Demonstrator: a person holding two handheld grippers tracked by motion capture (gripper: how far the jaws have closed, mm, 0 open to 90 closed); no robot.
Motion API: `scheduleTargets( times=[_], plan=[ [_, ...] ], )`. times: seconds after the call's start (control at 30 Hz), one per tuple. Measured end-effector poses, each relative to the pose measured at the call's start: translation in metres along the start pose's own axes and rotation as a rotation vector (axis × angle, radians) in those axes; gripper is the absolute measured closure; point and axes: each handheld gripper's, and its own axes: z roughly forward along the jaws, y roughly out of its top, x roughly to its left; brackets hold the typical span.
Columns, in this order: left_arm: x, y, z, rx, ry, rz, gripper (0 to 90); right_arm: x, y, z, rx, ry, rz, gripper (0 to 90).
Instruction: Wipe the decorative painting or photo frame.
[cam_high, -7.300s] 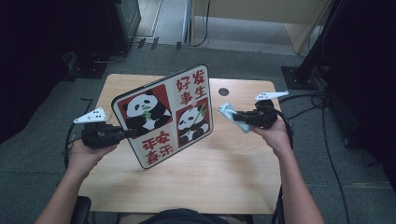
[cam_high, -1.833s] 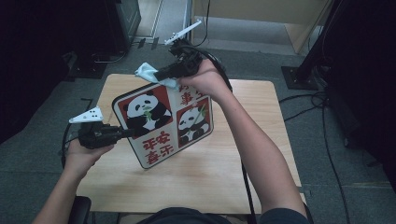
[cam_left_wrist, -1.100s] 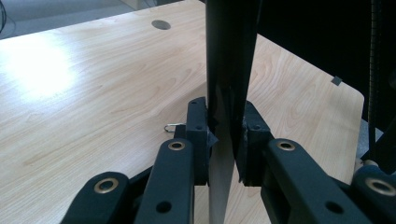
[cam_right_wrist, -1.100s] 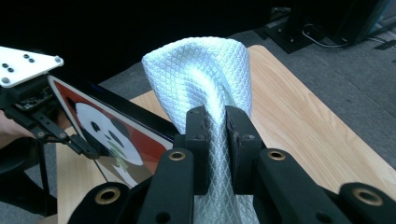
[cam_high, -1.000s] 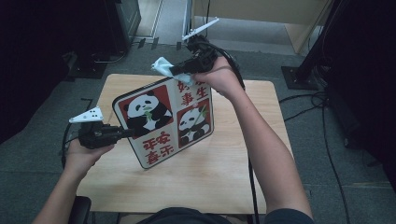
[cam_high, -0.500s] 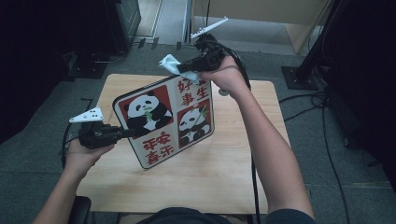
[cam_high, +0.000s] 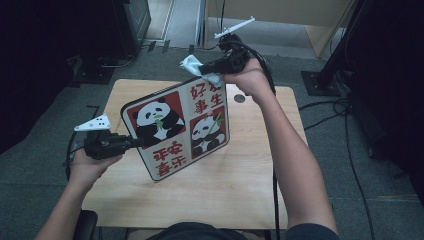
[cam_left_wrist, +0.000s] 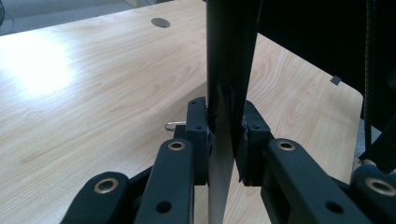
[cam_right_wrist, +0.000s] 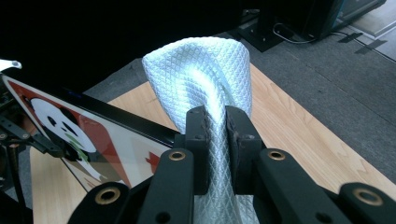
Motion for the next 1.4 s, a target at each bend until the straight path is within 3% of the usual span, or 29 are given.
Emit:
scheduleTargets(
  times=[0.87,1.03,1.4],
  plan=[
    [0.0,0.0,0.0,-0.001,-0.003,0.002,78.2,-0.019,-0.007,-0.018,0.006,-0.087,0.03,81.3],
    [0.0,0.0,0.0,-0.001,0.0,-0.002,77.9,-0.02,-0.009,-0.021,0.001,-0.093,0.018,81.3],
    [0.0,-0.001,0.001,0.003,-0.004,-0.003,78.3,-0.029,-0.02,-0.028,0.009,-0.126,0.045,81.4]
  ],
)
